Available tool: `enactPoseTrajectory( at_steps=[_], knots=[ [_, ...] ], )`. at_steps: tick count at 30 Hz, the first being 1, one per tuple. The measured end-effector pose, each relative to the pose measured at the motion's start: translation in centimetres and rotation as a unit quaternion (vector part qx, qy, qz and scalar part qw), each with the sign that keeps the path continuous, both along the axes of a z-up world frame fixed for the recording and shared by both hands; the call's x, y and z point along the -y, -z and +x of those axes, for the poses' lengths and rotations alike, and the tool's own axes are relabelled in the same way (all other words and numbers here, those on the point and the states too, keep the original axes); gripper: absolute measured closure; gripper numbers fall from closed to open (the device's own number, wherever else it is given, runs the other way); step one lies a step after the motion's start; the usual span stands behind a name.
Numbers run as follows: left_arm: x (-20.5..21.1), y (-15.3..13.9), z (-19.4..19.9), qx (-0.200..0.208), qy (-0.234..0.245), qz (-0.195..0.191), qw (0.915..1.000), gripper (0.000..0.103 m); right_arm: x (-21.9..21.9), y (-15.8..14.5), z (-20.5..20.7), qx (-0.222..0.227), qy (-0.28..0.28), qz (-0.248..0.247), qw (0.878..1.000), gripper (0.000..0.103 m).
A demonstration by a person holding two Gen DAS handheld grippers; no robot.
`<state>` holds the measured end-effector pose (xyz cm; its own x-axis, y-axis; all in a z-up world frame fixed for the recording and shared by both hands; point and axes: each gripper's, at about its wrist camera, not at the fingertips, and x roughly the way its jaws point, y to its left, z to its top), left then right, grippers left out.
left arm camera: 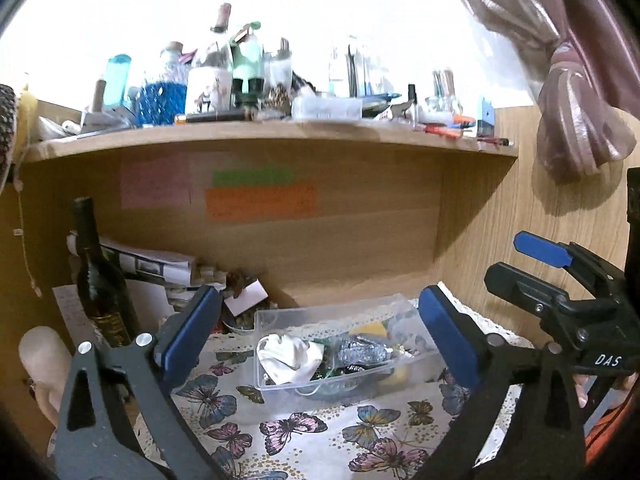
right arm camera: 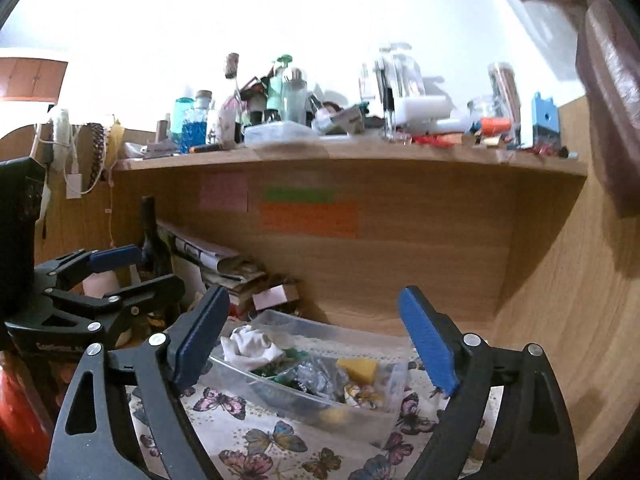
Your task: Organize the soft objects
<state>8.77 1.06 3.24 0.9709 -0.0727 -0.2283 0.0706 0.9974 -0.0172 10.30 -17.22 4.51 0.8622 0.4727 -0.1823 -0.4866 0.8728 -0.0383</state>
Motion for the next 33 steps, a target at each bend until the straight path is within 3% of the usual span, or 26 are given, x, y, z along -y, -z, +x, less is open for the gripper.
enactPoseTrajectory(
  at_steps=[7,33],
  knots=[
    [0.6,-0.2,-1.9,0.011,0.002,-0.005,0.9999,0.000,0.8,0.0,-1.3,0.009,0.007,0.015,1.000,0.000],
    [0.7,0.2,-2.7,0.010,0.008,-0.010,0.9999,0.000,0.9,0.0,-2.5,0.014,0.010,0.024,1.000,0.000]
  ],
)
